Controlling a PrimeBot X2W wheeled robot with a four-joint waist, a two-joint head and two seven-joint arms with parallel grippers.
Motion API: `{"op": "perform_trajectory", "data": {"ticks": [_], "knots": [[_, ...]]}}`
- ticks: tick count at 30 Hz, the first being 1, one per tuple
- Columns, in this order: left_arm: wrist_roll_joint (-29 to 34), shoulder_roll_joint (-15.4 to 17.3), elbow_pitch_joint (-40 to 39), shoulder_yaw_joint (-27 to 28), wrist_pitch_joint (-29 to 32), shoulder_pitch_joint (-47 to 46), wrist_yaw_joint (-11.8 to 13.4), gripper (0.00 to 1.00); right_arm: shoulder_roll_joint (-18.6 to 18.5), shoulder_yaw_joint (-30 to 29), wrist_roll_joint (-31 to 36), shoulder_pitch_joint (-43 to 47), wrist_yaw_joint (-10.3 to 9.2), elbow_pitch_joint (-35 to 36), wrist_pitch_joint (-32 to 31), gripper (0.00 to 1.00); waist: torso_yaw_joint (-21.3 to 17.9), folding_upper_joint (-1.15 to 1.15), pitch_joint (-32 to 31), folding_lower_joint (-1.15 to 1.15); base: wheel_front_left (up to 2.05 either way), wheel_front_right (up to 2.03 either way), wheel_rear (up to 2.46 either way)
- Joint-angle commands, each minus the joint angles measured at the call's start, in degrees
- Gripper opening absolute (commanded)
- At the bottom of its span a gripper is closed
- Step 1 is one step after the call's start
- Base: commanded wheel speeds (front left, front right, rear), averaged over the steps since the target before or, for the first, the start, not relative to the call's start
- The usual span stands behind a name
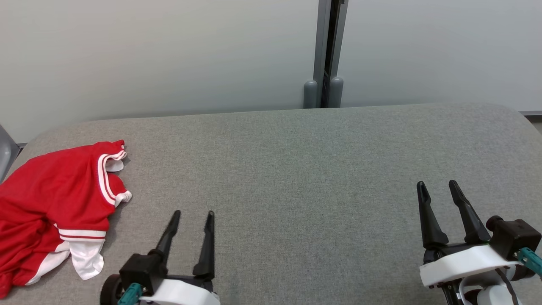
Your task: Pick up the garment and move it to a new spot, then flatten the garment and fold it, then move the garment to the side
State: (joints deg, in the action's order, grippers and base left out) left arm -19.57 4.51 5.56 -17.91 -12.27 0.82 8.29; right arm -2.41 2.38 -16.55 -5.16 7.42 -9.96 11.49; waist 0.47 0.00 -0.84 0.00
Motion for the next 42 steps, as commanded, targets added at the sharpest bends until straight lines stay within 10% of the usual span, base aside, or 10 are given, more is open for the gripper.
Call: {"op": "perform_trajectory", "data": {"ticks": [1,42], "knots": [[1.06,0.24,-0.3,1.06,-0.47,0.04,-0.37,1.0,-0.53,0.11,1.22,-0.19,0.09,0.19,0.62,1.0,-0.01,0.0,0.0,0.0,0.0,0.0,0.0],[12.17,-1.53,1.35,3.94,-2.99,1.41,-1.26,1.0,-0.7,1.6,3.3,-0.69,0.11,-2.53,3.84,1.0,1.82,0.0,0.24,0.0,0.0,0.0,0.0]]}}
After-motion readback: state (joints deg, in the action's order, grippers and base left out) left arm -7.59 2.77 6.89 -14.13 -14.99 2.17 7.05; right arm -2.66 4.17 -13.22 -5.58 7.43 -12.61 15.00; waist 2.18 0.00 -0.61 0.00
